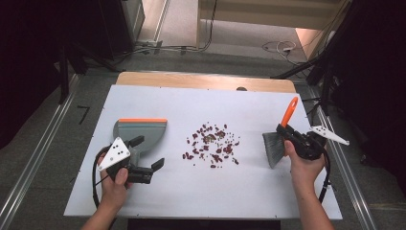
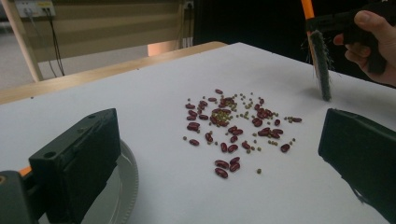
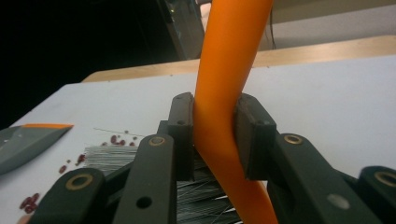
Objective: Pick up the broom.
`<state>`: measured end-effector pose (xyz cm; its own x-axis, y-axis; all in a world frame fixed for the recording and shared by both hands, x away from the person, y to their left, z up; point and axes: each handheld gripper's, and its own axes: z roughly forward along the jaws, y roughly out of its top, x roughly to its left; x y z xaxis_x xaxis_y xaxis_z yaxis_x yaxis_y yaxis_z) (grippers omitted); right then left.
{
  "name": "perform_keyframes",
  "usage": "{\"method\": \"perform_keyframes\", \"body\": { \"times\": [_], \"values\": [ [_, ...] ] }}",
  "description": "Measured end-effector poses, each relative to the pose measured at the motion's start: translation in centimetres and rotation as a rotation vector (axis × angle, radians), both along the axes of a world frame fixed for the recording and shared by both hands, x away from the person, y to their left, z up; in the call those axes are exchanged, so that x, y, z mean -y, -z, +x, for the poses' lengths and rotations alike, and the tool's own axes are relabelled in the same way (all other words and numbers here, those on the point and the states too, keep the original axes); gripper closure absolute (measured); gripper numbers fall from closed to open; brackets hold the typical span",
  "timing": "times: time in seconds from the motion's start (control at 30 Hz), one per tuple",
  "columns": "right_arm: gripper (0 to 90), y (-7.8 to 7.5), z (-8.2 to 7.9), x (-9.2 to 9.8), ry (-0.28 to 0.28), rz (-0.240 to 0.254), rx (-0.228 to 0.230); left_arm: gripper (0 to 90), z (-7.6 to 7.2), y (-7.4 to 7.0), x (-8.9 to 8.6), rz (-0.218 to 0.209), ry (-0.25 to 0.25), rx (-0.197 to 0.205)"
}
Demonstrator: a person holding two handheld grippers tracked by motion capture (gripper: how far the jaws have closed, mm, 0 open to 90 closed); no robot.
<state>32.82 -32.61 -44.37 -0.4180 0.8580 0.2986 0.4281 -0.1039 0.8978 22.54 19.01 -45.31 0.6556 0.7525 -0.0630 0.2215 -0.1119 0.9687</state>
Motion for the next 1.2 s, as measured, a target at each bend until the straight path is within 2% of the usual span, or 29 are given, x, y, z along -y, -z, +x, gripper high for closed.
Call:
{"method": "perform_keyframes", "body": {
  "times": [0.13,0.33,0.4,0.8,1.2],
  "values": [
    [68.8,-1.0,-0.7,-0.9,-0.016,-0.021,0.051,0.0,0.0,-0.1,0.4,0.002,0.001,0.005],
    [68.8,-2.5,-1.7,-2.3,-0.042,0.0,0.101,0.0,0.1,-0.4,1.5,-0.009,0.017,0.008],
    [68.8,-2.8,-2.0,-3.0,-0.051,-0.007,0.117,0.0,0.2,-0.5,1.9,-0.006,0.026,0.01],
    [68.8,-3.7,-3.1,-7.2,-0.149,-0.019,0.15,0.0,0.8,-0.8,4.5,-0.004,0.074,0.01],
    [68.8,-4.2,-3.7,-11.6,-0.253,-0.016,0.159,0.0,1.4,-1.3,6.5,-0.01,0.113,-0.006]
  ]
}}
